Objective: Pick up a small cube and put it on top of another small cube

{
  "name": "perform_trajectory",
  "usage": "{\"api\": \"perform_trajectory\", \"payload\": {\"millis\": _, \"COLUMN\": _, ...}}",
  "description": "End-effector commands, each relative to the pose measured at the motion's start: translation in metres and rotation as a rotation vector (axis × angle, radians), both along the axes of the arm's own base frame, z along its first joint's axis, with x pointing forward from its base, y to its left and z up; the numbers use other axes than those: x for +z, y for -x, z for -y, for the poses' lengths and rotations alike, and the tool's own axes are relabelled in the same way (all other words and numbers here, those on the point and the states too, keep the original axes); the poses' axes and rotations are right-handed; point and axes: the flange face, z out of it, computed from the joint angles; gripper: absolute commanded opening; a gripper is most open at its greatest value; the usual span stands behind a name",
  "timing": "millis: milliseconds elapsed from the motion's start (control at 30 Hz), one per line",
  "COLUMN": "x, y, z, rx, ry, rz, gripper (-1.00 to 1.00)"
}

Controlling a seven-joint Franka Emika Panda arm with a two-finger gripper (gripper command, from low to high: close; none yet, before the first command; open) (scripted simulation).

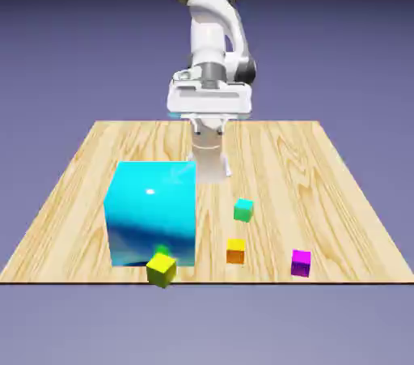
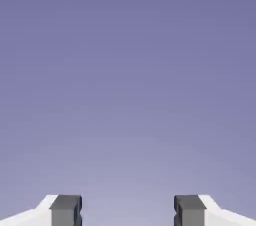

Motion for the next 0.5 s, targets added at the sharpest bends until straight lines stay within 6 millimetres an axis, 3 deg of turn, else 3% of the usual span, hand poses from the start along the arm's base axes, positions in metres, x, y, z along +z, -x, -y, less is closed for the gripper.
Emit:
{"api": "perform_trajectory", "payload": {"millis": 0, "x": -0.009, "y": -0.007, "z": -0.004, "rx": -0.003, "ry": 0.0, "rz": -0.041, "gripper": 0.0}}
{"api": "perform_trajectory", "payload": {"millis": 233, "x": -0.081, "y": -0.049, "z": -0.031, "rx": -0.029, "ry": -0.011, "rz": -0.325, "gripper": 0.0}}
{"api": "perform_trajectory", "payload": {"millis": 467, "x": -0.163, "y": -0.074, "z": -0.06, "rx": -0.059, "ry": -0.037, "rz": -0.607, "gripper": 0.0}}
